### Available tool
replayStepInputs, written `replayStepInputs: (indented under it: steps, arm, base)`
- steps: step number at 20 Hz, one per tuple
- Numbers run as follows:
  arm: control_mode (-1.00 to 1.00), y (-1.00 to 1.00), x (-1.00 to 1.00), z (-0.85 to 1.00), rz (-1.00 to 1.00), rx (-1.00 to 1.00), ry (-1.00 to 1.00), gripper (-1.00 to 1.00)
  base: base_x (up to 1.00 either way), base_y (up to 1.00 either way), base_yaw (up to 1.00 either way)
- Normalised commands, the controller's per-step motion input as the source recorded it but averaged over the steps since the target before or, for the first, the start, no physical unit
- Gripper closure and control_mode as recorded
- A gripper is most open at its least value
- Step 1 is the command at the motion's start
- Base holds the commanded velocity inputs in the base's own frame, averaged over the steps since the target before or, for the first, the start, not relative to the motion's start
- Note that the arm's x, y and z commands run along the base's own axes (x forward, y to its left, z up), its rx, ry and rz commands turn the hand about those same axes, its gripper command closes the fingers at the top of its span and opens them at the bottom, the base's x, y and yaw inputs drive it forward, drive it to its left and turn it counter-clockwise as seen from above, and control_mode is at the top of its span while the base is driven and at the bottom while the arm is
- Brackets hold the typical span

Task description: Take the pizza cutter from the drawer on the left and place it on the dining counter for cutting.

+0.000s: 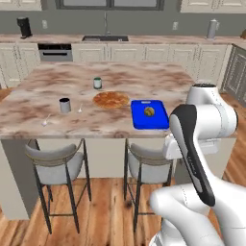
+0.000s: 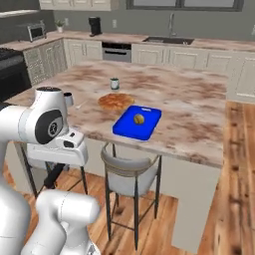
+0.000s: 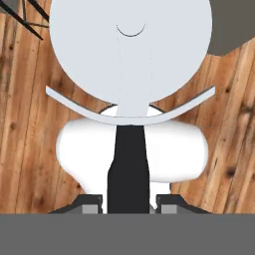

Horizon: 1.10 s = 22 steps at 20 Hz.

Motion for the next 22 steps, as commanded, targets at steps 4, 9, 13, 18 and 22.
replayStepInputs:
  steps: [4,9,13,18,22]
  arm:
    - [1.0,0.0,0.0,0.0,0.0,0.0,0.0,1.0]
    - [1.0,0.0,0.0,0.0,0.0,0.0,0.0,1.0]
    - [1.0,0.0,0.0,0.0,0.0,0.0,0.0,1.0]
    - [1.0,0.0,0.0,0.0,0.0,0.0,0.0,1.0]
    - [1.0,0.0,0.0,0.0,0.0,0.0,0.0,1.0]
  base:
    - [0.31,1.0,-0.55]
    - [0.47,0.84,-0.45]
    - [0.57,0.4,-0.17]
    - [0.62,0.0,0.0]
    - [0.57,0.0,0.02]
